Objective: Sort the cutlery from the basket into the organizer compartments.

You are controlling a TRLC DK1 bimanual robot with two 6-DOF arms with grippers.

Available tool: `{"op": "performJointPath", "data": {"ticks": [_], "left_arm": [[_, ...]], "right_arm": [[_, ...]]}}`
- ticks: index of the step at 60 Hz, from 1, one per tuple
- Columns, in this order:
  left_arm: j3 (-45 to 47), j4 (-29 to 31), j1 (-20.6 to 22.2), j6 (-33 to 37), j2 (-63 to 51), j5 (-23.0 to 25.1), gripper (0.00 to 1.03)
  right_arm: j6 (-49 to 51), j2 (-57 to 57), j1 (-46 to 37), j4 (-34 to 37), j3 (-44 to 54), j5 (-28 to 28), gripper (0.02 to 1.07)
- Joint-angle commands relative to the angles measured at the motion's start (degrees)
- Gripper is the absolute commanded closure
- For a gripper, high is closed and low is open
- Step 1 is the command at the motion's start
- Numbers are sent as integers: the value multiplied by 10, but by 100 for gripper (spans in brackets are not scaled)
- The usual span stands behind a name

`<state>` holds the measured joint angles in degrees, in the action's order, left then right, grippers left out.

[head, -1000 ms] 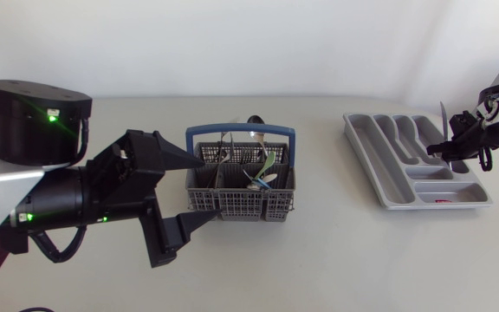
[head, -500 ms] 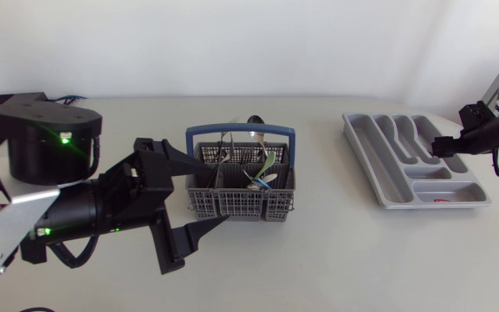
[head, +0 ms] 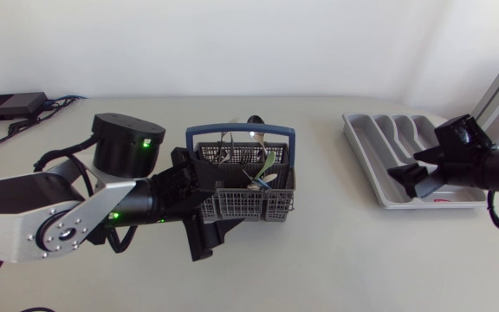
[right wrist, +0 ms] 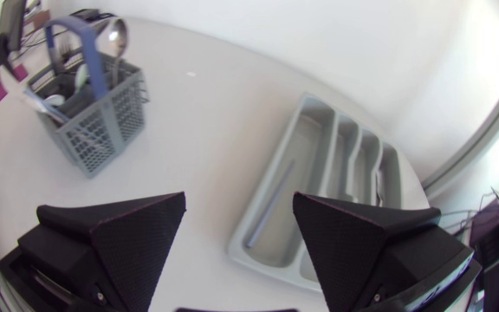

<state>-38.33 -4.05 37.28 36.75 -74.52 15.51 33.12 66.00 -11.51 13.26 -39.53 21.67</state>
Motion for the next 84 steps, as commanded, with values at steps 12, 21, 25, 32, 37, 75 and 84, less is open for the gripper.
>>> {"op": "performJointPath", "data": {"ticks": [12,21,25,32,37,75,84], "left_arm": [[-27,-34,29,16,-32,-19,10],[-39,-45,41,22,-53,-31,12],[-49,-47,45,23,-60,-36,12],[-59,-47,56,24,-60,-38,17],[-63,-47,67,27,-60,-43,21],[-64,-42,90,38,-77,-100,44],[-65,-34,90,21,-79,-108,47]], "right_arm": [[-16,-124,170,4,95,-37,17],[-22,-120,192,-6,111,-44,17],[-22,-120,199,-11,122,-47,17],[-20,-120,203,-13,131,-52,17],[-17,-121,203,-13,135,-53,17],[-4,-126,202,-28,159,-55,17],[-2,-131,202,-27,161,-55,17]]}}
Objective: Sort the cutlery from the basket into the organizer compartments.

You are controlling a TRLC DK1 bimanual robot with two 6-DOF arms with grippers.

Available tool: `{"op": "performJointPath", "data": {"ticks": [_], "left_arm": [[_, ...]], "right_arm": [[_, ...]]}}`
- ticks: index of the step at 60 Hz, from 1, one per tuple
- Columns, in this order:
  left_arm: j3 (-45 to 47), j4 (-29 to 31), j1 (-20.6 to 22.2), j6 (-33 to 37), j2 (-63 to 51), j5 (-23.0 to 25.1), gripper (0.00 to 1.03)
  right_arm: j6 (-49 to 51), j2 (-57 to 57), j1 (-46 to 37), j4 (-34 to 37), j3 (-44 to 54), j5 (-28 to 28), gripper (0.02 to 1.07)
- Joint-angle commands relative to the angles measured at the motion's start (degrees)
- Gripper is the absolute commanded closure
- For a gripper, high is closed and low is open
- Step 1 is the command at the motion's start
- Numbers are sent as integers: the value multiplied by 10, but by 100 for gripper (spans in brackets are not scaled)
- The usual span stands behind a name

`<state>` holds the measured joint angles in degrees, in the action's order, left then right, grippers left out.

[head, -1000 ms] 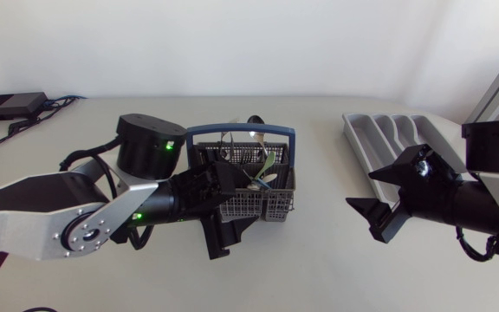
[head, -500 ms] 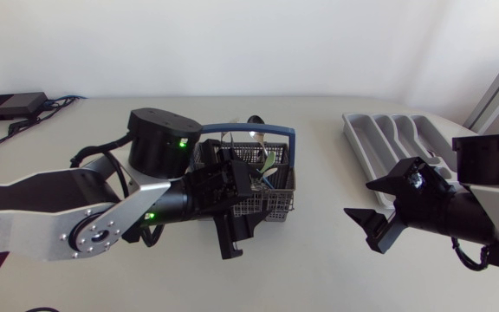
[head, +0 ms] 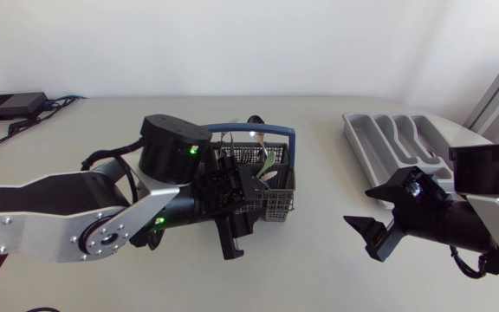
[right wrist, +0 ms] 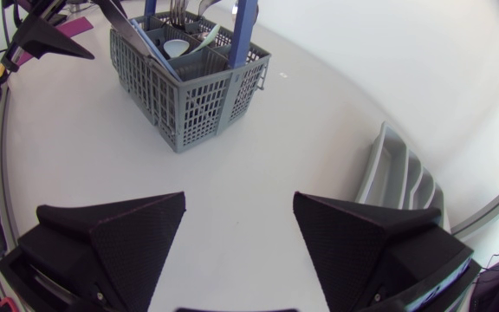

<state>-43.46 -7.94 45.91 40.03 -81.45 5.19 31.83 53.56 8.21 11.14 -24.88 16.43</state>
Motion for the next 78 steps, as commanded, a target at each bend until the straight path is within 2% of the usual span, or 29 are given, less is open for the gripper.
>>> {"op": "performJointPath", "data": {"ticks": [1,14,26,38,58,78], "left_arm": [[-14,5,4,-14,-10,-5,47],[-28,4,4,-42,-31,-4,49],[-60,3,-1,-72,-73,-4,61],[-80,-1,-6,-94,-97,-4,68],[-94,-9,-13,-113,-119,-4,96],[-113,-1,-16,-117,-145,-4,100]], "right_arm": [[11,-7,5,-6,14,-2,17],[9,-14,5,-3,13,-3,17],[10,-20,4,-1,15,-3,17],[10,-24,4,0,18,-3,17],[12,-23,4,-5,21,-3,17],[12,-27,5,-2,23,-3,17]]}}
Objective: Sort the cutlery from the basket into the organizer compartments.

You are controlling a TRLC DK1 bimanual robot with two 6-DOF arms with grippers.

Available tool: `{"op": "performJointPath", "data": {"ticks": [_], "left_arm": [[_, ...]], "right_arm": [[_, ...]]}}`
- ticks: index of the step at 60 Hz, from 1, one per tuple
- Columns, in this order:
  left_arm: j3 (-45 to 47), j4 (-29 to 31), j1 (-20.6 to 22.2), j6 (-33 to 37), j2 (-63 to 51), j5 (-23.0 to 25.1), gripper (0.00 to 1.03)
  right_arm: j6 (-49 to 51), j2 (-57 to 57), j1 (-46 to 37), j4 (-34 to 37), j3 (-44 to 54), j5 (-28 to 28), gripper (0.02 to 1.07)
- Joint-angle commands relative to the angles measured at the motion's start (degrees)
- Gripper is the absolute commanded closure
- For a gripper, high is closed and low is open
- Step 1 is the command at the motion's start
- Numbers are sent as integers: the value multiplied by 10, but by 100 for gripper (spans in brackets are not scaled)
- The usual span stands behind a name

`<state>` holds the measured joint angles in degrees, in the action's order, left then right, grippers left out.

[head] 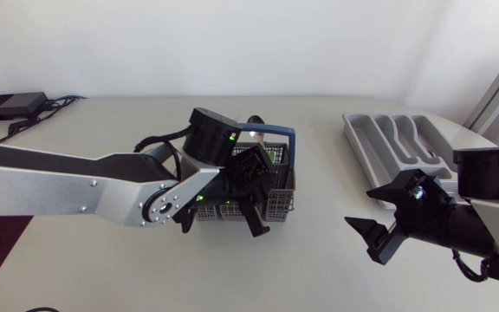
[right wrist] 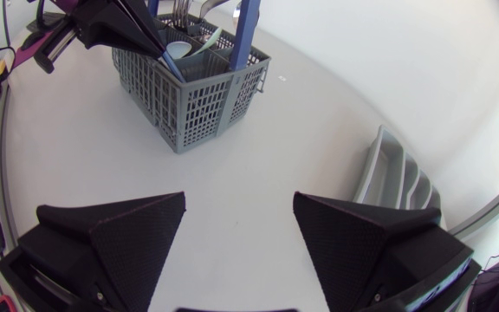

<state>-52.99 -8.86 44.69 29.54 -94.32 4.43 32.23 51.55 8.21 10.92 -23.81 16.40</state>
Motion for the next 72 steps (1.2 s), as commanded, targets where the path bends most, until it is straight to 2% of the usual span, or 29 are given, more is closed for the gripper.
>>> {"op": "performJointPath", "data": {"ticks": [1,17,27,40,57,72], "left_arm": [[-24,14,-4,-11,-13,3,100],[-116,154,-20,22,20,22,100],[-158,208,-26,34,35,23,100],[-193,249,-29,40,67,29,100],[-196,278,-14,33,117,38,100],[-198,299,-15,3,174,74,100]], "right_arm": [[7,-7,6,1,12,-3,17],[6,-14,11,9,9,-3,17],[1,-14,39,12,7,-21,17],[-11,-18,67,22,-10,-32,17],[-30,-17,96,34,-45,-34,17],[-73,-27,148,51,-103,-23,17]]}}
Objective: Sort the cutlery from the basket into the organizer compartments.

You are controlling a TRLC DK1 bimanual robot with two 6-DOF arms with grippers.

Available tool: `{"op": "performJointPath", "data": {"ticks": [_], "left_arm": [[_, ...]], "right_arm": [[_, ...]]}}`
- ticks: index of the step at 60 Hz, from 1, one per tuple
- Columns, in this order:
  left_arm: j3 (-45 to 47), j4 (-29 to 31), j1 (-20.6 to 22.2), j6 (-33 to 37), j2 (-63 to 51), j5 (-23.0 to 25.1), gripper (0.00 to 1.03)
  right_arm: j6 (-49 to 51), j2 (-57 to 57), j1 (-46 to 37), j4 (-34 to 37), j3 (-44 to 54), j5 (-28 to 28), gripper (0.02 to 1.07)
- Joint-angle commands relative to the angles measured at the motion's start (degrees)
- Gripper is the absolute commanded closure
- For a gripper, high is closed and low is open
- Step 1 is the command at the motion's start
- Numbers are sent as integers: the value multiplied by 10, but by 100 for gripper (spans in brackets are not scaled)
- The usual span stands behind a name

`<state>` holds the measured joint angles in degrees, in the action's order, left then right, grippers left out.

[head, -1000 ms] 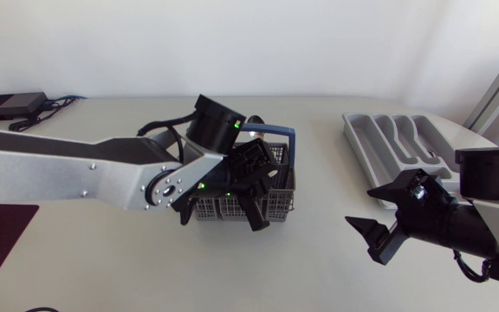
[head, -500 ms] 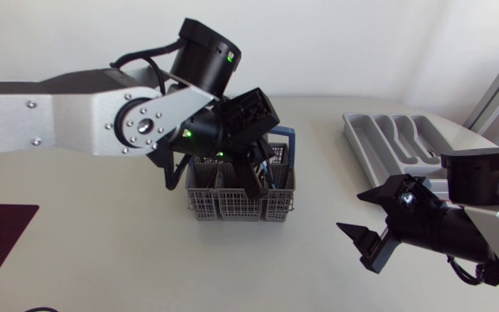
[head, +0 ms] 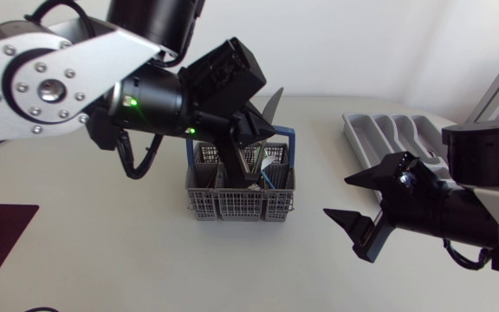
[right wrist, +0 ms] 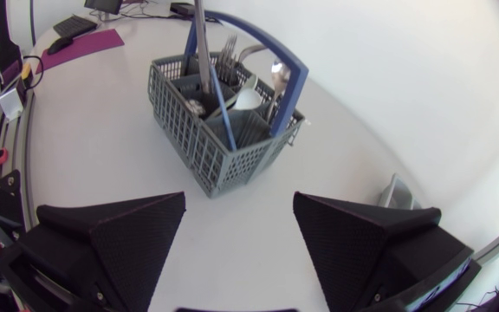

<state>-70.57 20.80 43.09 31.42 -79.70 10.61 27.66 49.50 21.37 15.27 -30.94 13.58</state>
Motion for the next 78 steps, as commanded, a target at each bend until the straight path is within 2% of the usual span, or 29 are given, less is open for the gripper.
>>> {"op": "performJointPath", "data": {"ticks": [1,10,24,43,50,62,69,76,78], "left_arm": [[-20,2,1,-18,31,14,100],[-9,2,-2,-36,39,32,100],[-18,2,-34,-101,44,135,100],[-13,4,-61,-157,49,226,100],[-6,7,-61,-164,55,243,100],[11,6,-61,-180,62,264,100],[21,0,-61,-180,67,267,100],[30,-1,-66,-180,68,274,100],[32,-1,-66,-180,68,274,100]], "right_arm": [[-31,-6,20,7,-35,6,17],[-61,9,50,7,-68,17,17],[-103,28,58,9,-113,94,17],[-128,68,80,4,-151,143,17],[-138,81,97,-1,-160,148,18],[-148,104,116,-10,-171,151,36],[-153,111,125,-11,-177,156,60],[-158,108,126,-11,-180,164,79],[-159,108,126,-11,-182,167,82]]}}
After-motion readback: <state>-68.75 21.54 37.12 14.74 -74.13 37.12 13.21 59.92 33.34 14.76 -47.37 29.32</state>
